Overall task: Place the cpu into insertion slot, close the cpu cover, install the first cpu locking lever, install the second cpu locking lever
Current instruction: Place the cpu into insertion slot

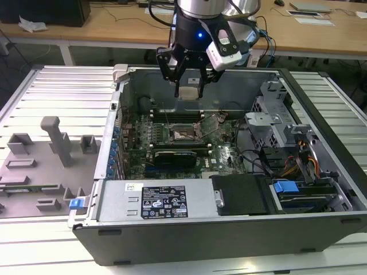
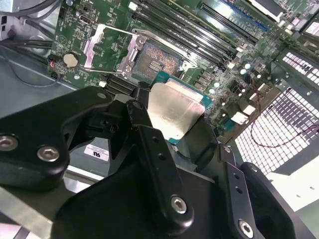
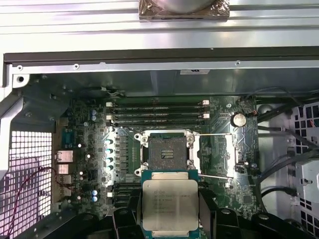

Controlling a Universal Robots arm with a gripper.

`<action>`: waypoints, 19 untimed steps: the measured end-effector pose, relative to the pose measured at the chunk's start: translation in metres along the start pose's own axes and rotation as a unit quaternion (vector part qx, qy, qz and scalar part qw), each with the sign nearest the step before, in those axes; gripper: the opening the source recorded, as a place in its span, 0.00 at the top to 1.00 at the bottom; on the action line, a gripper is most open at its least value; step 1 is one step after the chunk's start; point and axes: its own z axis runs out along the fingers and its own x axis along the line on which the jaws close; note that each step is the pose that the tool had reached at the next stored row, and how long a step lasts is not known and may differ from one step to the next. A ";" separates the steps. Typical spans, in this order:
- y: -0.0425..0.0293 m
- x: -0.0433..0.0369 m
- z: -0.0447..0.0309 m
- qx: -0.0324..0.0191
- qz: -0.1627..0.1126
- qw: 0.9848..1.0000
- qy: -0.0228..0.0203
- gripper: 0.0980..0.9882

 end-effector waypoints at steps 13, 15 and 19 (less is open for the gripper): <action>-0.0015 -0.0003 0.0169 0.000 0.000 1.000 0.000 0.50; -0.0017 -0.0004 0.0193 0.000 0.000 1.000 0.000 0.50; -0.0023 -0.0004 0.0251 0.000 0.000 1.000 0.000 0.50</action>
